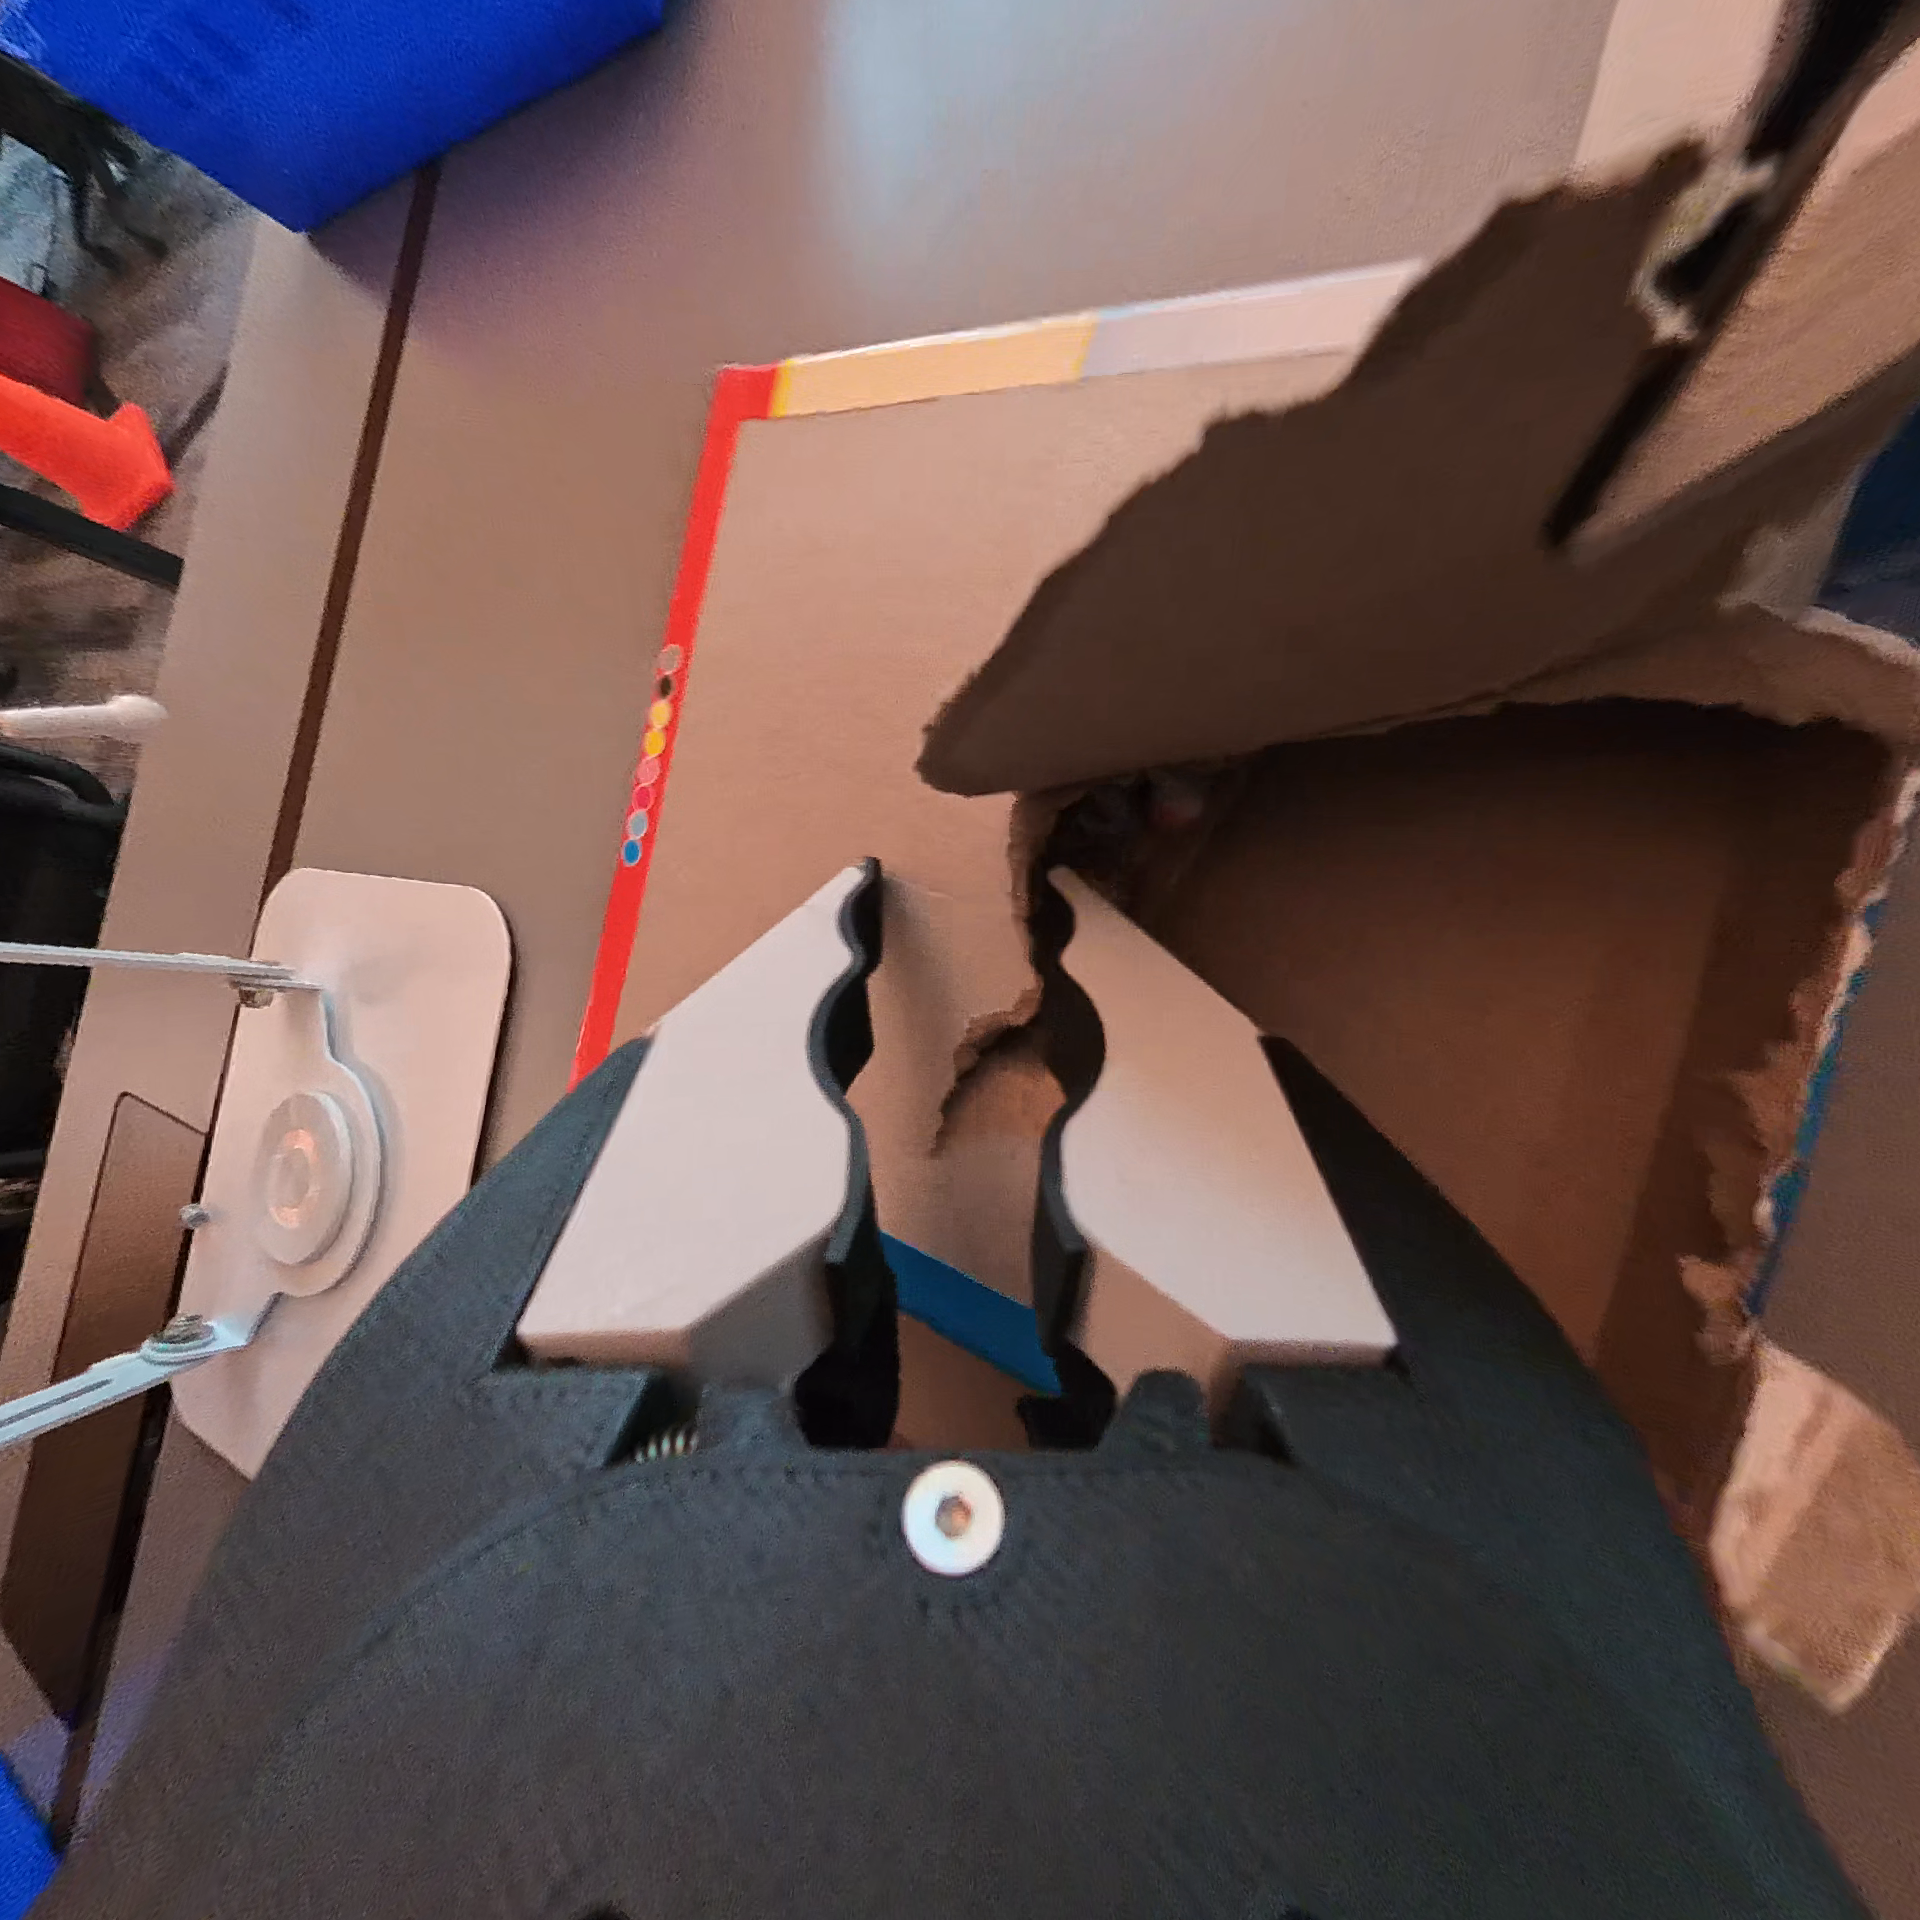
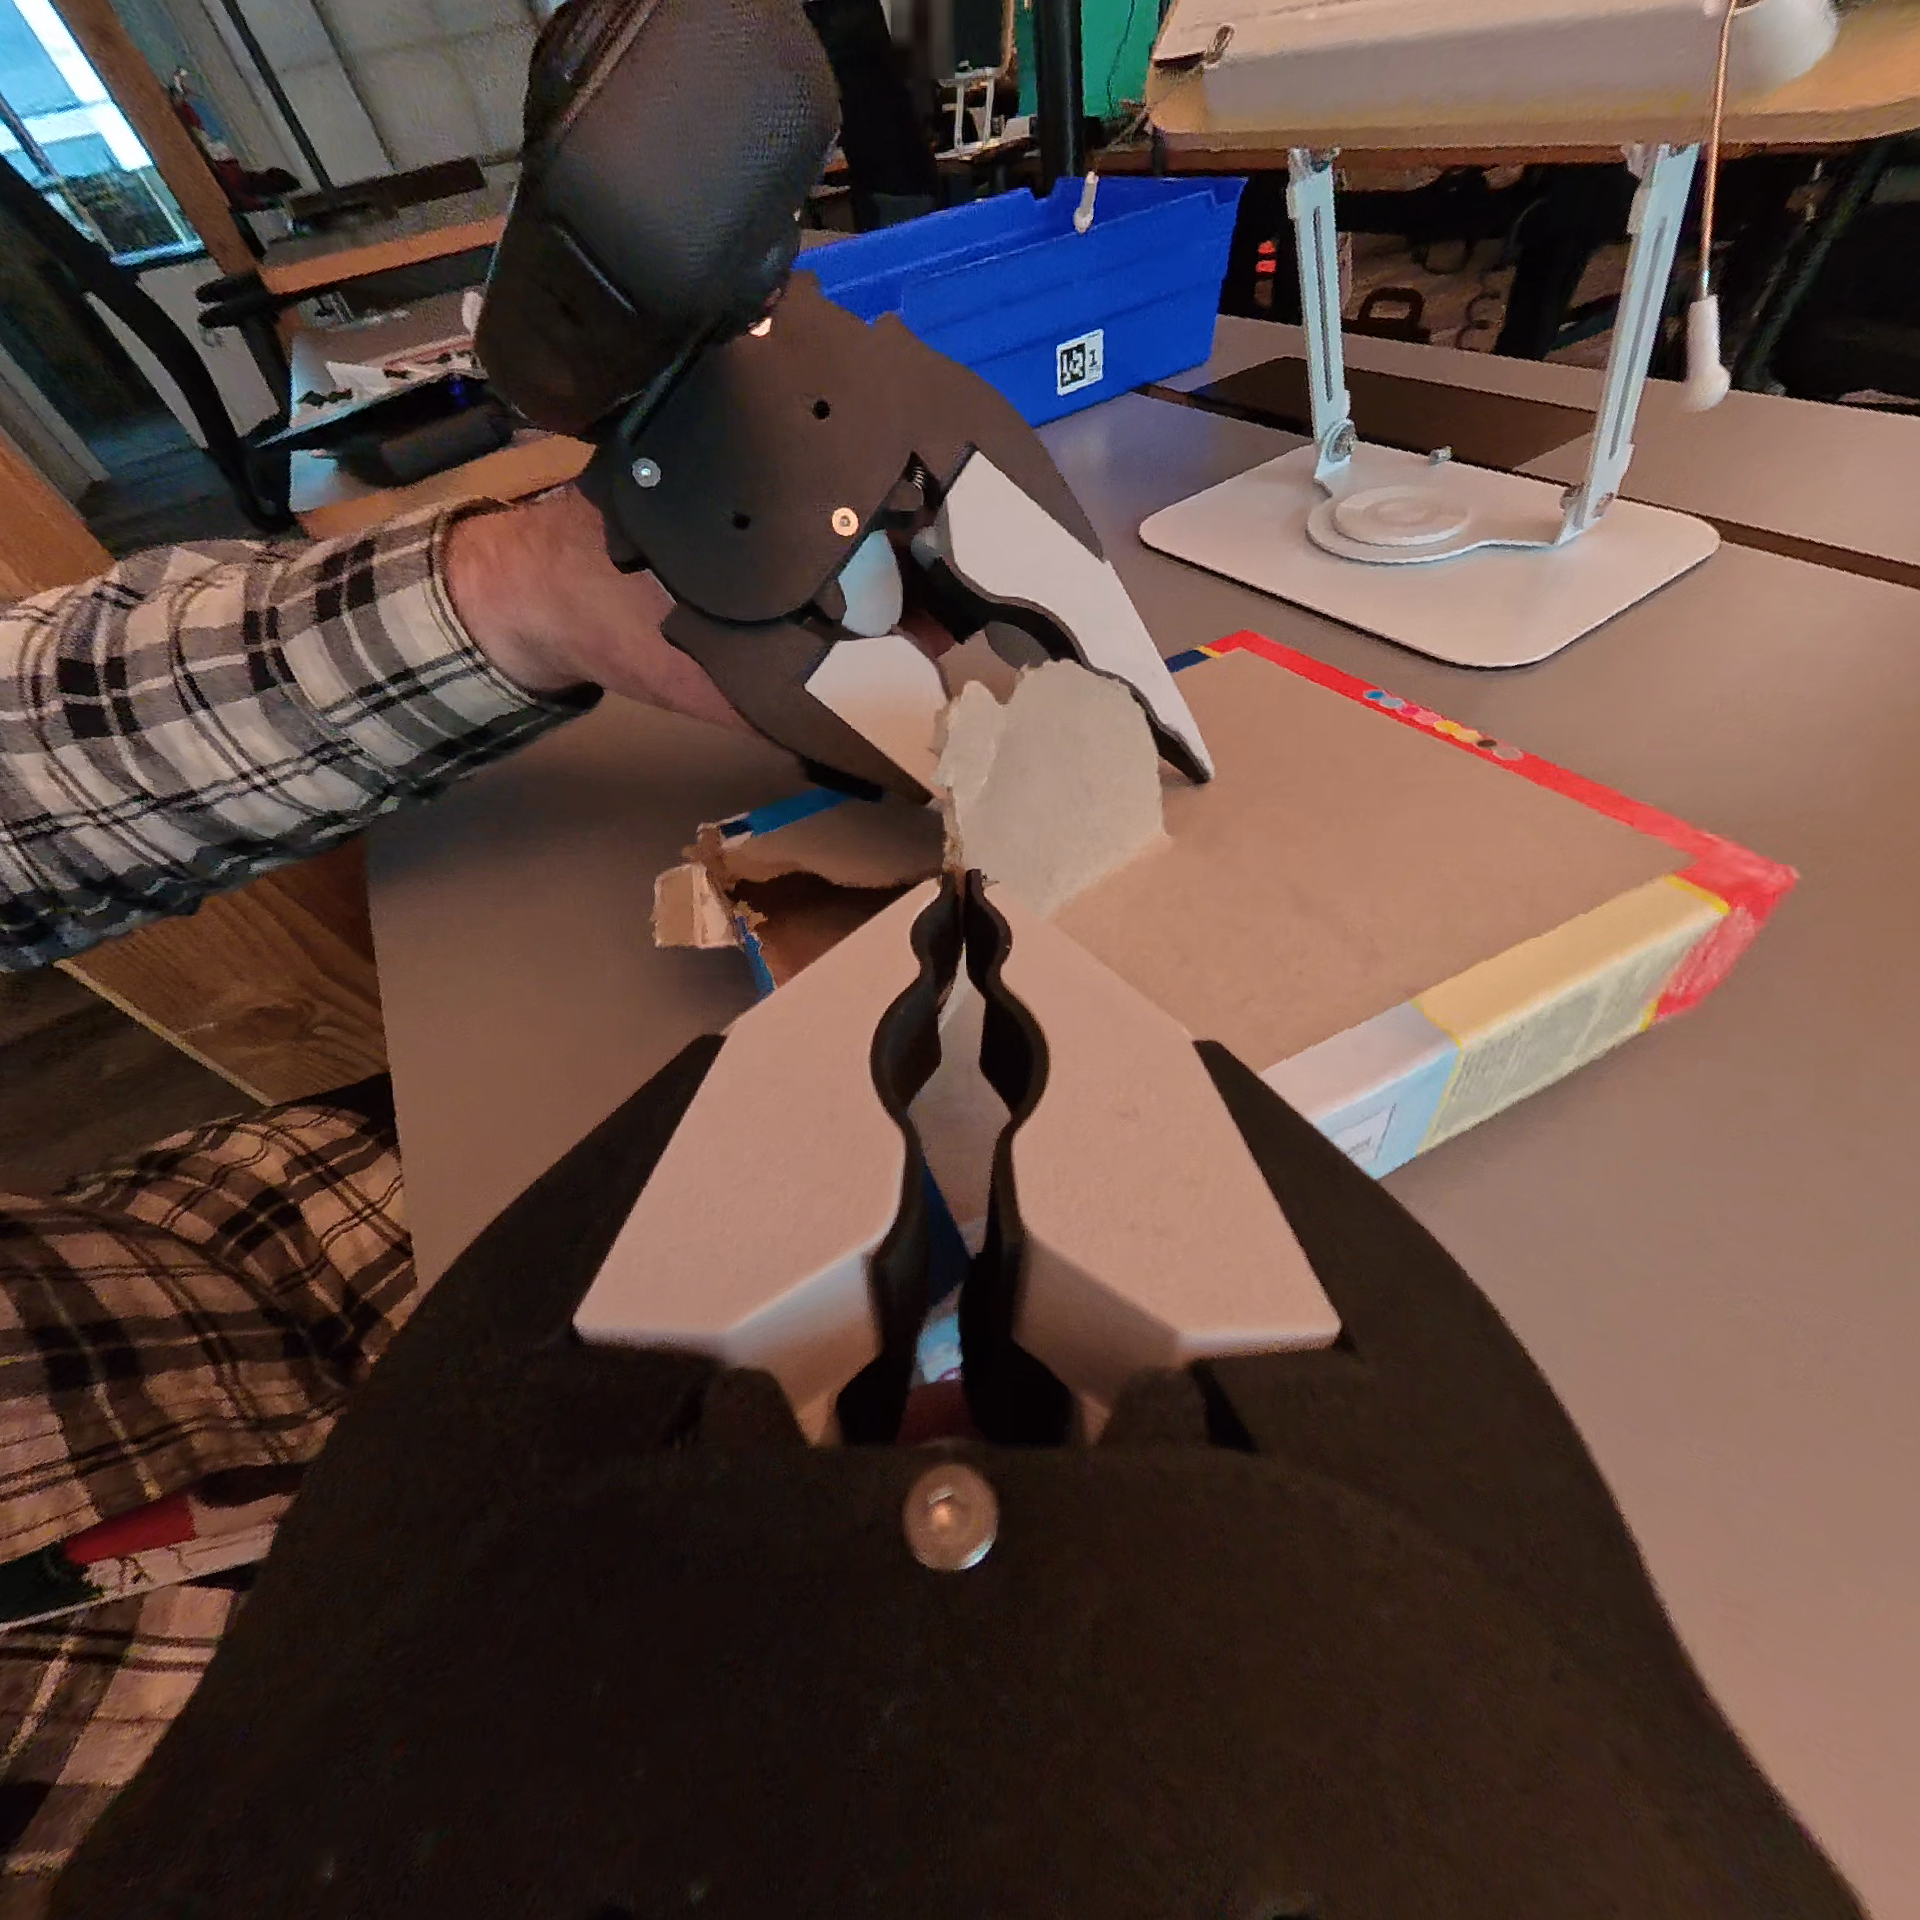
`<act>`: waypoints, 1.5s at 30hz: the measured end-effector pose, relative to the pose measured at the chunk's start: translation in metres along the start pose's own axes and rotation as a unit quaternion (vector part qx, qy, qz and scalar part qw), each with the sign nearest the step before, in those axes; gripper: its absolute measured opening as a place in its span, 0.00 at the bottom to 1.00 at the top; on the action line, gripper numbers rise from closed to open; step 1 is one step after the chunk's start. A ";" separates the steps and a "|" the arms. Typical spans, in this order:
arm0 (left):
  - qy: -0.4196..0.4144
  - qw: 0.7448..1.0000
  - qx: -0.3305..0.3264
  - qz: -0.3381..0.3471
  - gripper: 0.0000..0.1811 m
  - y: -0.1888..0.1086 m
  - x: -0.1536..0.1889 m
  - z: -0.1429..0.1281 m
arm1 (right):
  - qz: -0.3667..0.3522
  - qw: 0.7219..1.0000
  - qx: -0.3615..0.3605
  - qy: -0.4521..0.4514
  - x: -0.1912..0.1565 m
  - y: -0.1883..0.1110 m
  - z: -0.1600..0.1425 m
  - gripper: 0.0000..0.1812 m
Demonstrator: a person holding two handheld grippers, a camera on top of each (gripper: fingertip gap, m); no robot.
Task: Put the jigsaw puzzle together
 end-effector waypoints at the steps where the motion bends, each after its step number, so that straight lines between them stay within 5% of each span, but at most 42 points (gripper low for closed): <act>1: -0.004 1.000 0.011 0.000 0.11 -0.002 -0.001 0.003 | 0.001 1.000 0.003 0.002 -0.001 0.000 0.000 0.00; 6: -0.022 0.997 0.066 0.021 0.00 -0.008 -0.005 0.009 | 0.002 1.000 0.012 0.005 -0.001 -0.003 0.001 0.00; 18: -0.089 0.985 0.142 0.050 0.00 -0.023 -0.013 0.014 | -0.029 0.999 0.030 -0.002 0.003 -0.017 0.003 0.00; 24: -0.223 0.947 0.232 -0.015 0.00 -0.028 -0.019 0.004 | -0.043 0.998 0.030 0.045 0.015 -0.022 -0.009 0.00; 27: -0.310 0.904 0.288 -0.059 0.00 -0.036 -0.030 -0.008 | -0.048 0.995 0.038 0.074 0.025 -0.029 -0.013 0.00; 31: -0.301 0.916 0.259 -0.060 0.00 -0.031 -0.024 -0.015 | -0.049 0.994 0.033 0.089 0.033 -0.031 -0.018 0.00; 36: -0.361 0.876 0.307 -0.092 0.00 -0.041 -0.028 -0.025 | -0.043 0.991 0.047 0.118 0.043 -0.038 -0.017 0.00; 41: -0.373 0.879 0.280 -0.100 0.00 -0.032 -0.019 -0.030 | -0.073 0.994 -0.001 0.079 0.045 -0.032 -0.018 0.00; 45: -0.363 0.894 0.249 -0.085 0.00 -0.028 -0.010 -0.027 | -0.143 0.989 -0.010 -0.027 0.025 -0.043 0.006 0.15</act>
Point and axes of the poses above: each gripper's, where its closed fingertips meet, y out along the fingers, z out of its top, x = y × z across the jaws, the point moved 5 cm from there along -y, back along the fingers, and after that the axes turned 4 degrees about y, right-handed, at the moved point
